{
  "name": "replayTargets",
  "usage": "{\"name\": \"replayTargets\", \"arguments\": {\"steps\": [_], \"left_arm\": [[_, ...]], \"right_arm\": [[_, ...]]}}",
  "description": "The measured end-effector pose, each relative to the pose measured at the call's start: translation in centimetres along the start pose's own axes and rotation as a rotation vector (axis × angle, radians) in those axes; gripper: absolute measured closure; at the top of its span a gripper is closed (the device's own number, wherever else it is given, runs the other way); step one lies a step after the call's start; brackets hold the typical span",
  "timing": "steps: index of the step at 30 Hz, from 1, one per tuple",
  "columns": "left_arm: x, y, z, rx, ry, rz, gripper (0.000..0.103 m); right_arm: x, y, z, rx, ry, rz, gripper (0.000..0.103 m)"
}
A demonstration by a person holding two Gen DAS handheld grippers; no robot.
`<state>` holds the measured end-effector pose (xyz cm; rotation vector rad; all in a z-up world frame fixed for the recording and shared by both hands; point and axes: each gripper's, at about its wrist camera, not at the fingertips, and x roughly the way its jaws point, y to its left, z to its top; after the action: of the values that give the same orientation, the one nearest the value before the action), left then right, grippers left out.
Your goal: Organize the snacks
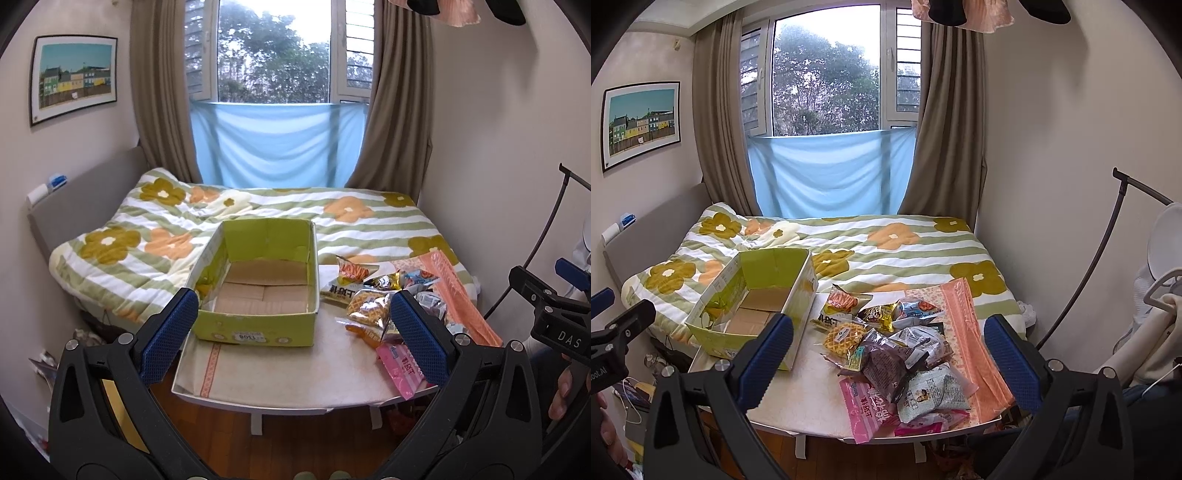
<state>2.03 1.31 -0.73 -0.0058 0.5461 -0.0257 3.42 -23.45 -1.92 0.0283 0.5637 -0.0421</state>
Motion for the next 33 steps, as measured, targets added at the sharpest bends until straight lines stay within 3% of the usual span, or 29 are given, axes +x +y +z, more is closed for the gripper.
{"name": "replayTargets", "arguments": {"steps": [19,28,33], "left_arm": [[1.3,0.2,0.4,0.003,0.019,-0.031,0.000],[5.8,-1.2,0.9,0.049,0.130,-0.121,0.000],[10.1,-3.2,-0.5,0.119,0.201,-0.194,0.000]], "right_arm": [[0.1,0.7,-0.4,-0.003,0.011,-0.014,0.000],[1.1,-1.2,-0.5,0.032,0.075,-0.051,0.000],[3.0,-3.3,-2.8,0.063,0.153,-0.090,0.000]]}}
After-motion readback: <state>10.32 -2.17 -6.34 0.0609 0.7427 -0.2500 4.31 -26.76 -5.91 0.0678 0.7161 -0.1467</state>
